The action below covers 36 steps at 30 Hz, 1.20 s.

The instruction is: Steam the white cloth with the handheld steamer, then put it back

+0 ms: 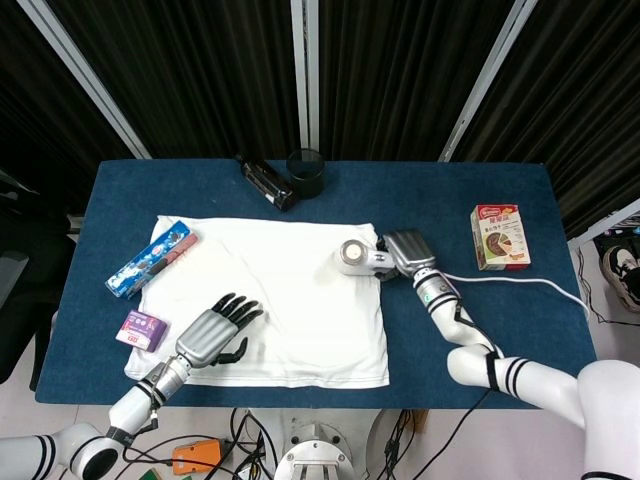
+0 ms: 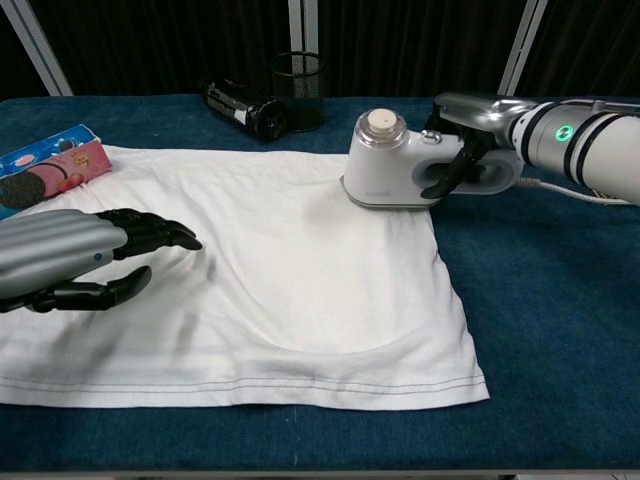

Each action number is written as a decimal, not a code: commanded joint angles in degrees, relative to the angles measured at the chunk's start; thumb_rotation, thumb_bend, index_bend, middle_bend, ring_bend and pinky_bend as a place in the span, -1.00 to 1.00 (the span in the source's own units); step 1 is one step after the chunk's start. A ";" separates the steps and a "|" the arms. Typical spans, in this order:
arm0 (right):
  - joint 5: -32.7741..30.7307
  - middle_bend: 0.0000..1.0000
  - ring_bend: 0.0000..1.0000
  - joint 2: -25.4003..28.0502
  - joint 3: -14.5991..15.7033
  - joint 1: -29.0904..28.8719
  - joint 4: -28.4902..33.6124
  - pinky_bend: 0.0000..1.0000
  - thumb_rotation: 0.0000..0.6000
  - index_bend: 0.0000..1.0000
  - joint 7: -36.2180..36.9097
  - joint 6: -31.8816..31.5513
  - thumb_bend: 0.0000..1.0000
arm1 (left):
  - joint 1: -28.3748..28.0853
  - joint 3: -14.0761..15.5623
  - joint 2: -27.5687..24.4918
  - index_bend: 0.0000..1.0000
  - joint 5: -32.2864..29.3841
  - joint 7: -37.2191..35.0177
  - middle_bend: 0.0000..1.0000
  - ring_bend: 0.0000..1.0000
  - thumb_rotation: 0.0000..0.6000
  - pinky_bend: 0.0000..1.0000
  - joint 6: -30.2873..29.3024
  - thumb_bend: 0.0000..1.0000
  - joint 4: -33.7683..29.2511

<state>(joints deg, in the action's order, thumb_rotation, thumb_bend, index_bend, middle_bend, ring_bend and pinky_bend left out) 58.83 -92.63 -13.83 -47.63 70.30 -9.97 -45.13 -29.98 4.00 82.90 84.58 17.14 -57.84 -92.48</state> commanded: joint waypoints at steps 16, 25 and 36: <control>11.81 0.59 0.71 18.01 9.54 13.92 9.54 0.53 1.00 0.84 18.20 -1.59 -0.09 | 4.44 -0.23 -4.43 -0.79 2.60 -2.51 -0.93 -1.00 -1.00 -1.00 -8.81 -0.03 -3.75; 14.64 0.51 0.45 16.12 9.53 13.05 6.12 0.28 1.00 0.54 21.86 0.36 -0.42 | 5.43 -0.45 -4.76 -0.79 2.27 -2.62 -0.93 -1.00 -1.00 -1.00 -9.47 -0.03 -4.12; 13.62 -0.42 -0.53 19.44 9.03 14.36 10.06 -0.24 1.00 -0.79 18.86 -1.95 -0.94 | 6.53 -1.34 -6.50 -0.79 2.01 -4.50 -0.93 -1.00 -1.00 -1.00 -10.96 -0.05 -3.22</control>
<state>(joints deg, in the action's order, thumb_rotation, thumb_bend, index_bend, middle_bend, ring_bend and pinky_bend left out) 72.69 -73.89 -4.66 -33.68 79.54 9.25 -46.42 -23.58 2.83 76.58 86.72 12.89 -68.61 -95.90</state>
